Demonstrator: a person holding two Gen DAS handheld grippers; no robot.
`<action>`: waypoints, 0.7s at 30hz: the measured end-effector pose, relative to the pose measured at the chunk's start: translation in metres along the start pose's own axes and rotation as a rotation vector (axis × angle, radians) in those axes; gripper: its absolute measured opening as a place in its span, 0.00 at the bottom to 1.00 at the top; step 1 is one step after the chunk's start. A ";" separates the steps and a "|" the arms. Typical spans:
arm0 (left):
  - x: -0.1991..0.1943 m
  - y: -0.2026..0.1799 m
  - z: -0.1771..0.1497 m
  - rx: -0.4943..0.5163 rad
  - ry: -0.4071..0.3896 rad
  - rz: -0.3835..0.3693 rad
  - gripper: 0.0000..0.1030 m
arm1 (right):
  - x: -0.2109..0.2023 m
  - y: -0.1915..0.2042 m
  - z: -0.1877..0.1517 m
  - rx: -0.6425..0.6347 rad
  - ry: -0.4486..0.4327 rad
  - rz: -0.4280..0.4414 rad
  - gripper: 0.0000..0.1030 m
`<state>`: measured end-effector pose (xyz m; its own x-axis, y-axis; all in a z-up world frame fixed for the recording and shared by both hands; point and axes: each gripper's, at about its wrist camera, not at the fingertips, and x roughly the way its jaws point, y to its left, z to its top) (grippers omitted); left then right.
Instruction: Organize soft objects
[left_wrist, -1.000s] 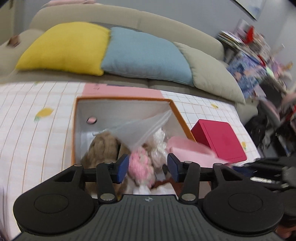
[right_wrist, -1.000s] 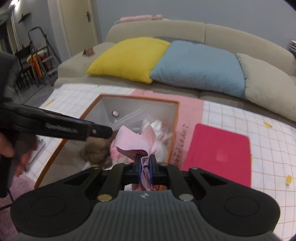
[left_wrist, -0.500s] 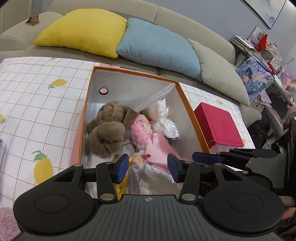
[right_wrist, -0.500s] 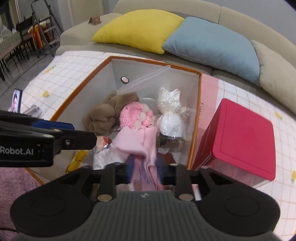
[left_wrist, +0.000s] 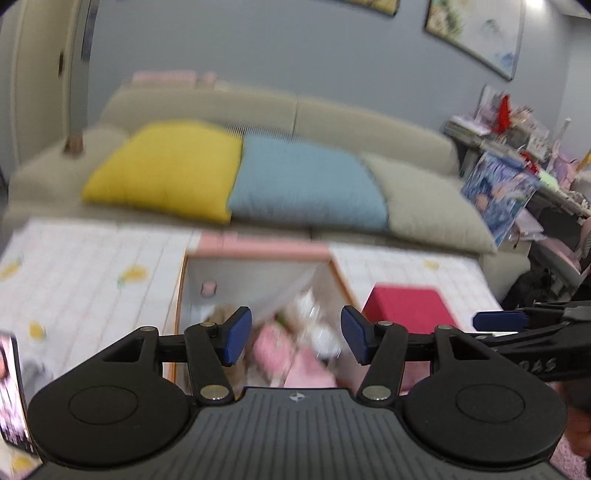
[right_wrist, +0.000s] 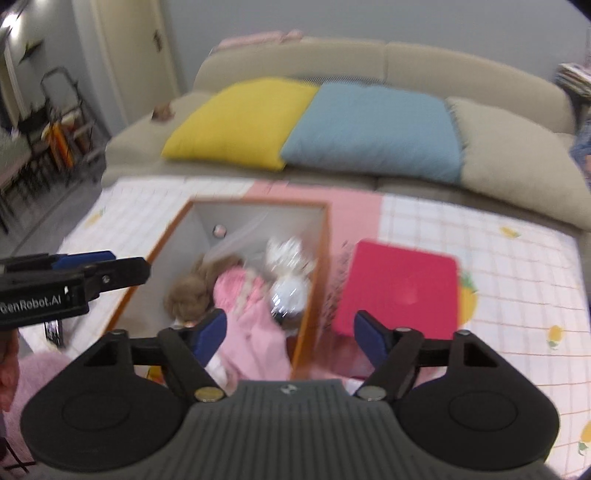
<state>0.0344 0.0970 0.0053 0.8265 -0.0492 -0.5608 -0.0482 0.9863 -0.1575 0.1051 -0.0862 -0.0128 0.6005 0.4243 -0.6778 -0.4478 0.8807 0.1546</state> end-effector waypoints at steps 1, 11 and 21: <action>-0.004 -0.006 0.003 0.014 -0.019 -0.004 0.65 | -0.010 -0.005 0.002 0.014 -0.021 -0.004 0.78; -0.031 -0.054 0.016 0.051 -0.143 -0.021 0.83 | -0.075 -0.036 -0.008 0.185 -0.112 -0.045 0.95; -0.013 -0.063 -0.012 0.072 0.086 0.100 0.89 | -0.073 -0.032 -0.036 0.176 -0.061 -0.171 0.97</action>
<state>0.0202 0.0337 0.0127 0.7684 0.0401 -0.6388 -0.0852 0.9956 -0.0400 0.0519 -0.1532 0.0053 0.6992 0.2730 -0.6607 -0.2168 0.9617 0.1680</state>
